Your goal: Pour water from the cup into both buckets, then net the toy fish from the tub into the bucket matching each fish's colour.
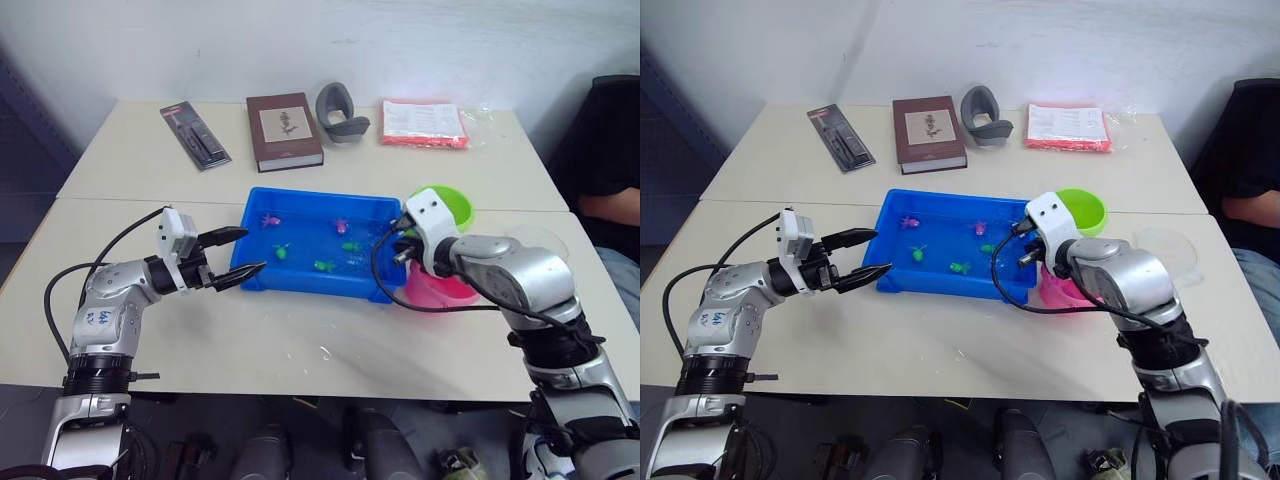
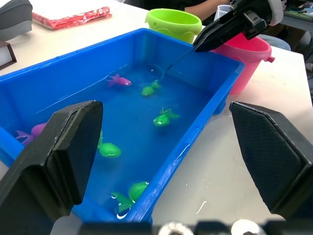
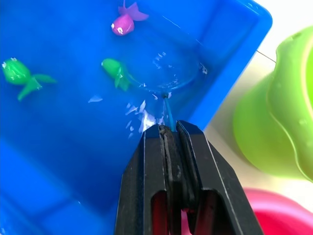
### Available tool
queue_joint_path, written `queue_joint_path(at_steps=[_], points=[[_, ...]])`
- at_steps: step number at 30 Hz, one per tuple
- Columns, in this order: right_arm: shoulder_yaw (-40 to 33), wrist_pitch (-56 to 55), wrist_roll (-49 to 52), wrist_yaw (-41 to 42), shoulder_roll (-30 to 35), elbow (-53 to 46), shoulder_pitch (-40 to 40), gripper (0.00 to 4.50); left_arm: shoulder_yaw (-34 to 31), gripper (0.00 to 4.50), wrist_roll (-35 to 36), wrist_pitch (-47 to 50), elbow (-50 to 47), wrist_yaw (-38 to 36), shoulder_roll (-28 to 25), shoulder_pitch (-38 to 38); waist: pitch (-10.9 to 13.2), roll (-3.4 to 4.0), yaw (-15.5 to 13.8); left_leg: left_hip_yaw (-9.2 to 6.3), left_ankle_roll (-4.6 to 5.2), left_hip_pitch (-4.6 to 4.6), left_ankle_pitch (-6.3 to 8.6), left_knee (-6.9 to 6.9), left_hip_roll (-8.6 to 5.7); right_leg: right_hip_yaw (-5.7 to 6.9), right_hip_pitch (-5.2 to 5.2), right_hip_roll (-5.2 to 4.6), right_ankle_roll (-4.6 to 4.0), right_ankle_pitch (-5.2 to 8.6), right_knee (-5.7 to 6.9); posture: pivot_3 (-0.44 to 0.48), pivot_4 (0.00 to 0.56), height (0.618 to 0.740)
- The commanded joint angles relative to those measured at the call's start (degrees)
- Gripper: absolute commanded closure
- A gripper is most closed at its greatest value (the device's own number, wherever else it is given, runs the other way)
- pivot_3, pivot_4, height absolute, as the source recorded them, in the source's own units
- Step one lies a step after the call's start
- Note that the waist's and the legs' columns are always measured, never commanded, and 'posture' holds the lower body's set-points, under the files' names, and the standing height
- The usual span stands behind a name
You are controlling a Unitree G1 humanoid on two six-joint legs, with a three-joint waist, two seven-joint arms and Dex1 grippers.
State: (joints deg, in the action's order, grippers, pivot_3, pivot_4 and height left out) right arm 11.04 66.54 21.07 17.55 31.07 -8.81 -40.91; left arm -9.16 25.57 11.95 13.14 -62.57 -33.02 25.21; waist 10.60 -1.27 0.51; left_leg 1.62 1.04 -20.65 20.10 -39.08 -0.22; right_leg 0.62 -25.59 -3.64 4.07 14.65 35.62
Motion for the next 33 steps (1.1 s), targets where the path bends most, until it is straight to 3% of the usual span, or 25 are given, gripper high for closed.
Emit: queue_joint_path(at_steps=[1,7,13,20,24,33], points=[[-0.56,-2.95,-0.75,1.71,-2.14,0.48,-1.62,4.5,-1.05,0.03,1.35,0.08,-3.52,0.45,-0.38,-0.63,0.0,0.0,0.19,0.0,0.0,0.0,0.0,0.0,0.0,0.01,0.0,0.0,0.0,0.0,0.01,0.0,0.15,0.74],[-4.07,-6.75,0.59,4.65,-3.56,-1.14,0.08,4.5,-0.93,0.03,1.52,0.53,-5.16,1.25,-0.18,-1.37,0.0,0.0,0.58,-0.05,0.0,-0.03,0.0,0.01,0.0,0.04,0.0,-0.01,0.0,0.0,0.0,0.0,0.15,0.74],[-9.51,-7.37,5.02,10.2,-0.09,-11.74,7.44,4.5,-0.66,0.03,2.22,1.41,-6.35,1.25,-0.09,-1.27,0.0,0.01,0.39,-0.31,-0.16,-0.45,-0.09,0.0,-0.01,0.3,-0.21,-0.08,0.01,0.0,-0.1,0.0,0.15,0.74],[-20.08,-13.13,9.46,15.2,5.16,-25.82,20.69,4.5,0.93,0.03,3.27,1.78,-3.89,-2.95,0.64,1.33,0.0,0.0,-0.46,-0.34,-0.12,-0.53,-0.06,-0.01,-0.04,0.37,-0.21,-0.07,0.02,-0.01,-0.18,0.0,0.15,0.74],[-30.04,-16.64,13.23,16.93,5.17,-32.23,30.1,4.5,3.53,0.03,4.38,3.74,-4.62,-5.65,2.36,3.26,0.0,0.01,-0.71,-0.38,-0.04,-0.45,-0.02,-0.01,-0.04,0.4,-0.12,-0.06,0.03,-0.02,-0.18,0.0,0.15,0.74],[-47.38,-31.17,8.97,19.27,3.64,-37.09,54.33,4.5,7.92,0.03,4.57,5.37,-7.47,-6.64,6.62,6.79,0.0,0.01,-1.6,-0.43,0.03,-0.38,-0.01,-0.04,-0.08,0.41,0.04,0.03,0.08,-0.04,-0.21,0.0,0.15,0.74]])
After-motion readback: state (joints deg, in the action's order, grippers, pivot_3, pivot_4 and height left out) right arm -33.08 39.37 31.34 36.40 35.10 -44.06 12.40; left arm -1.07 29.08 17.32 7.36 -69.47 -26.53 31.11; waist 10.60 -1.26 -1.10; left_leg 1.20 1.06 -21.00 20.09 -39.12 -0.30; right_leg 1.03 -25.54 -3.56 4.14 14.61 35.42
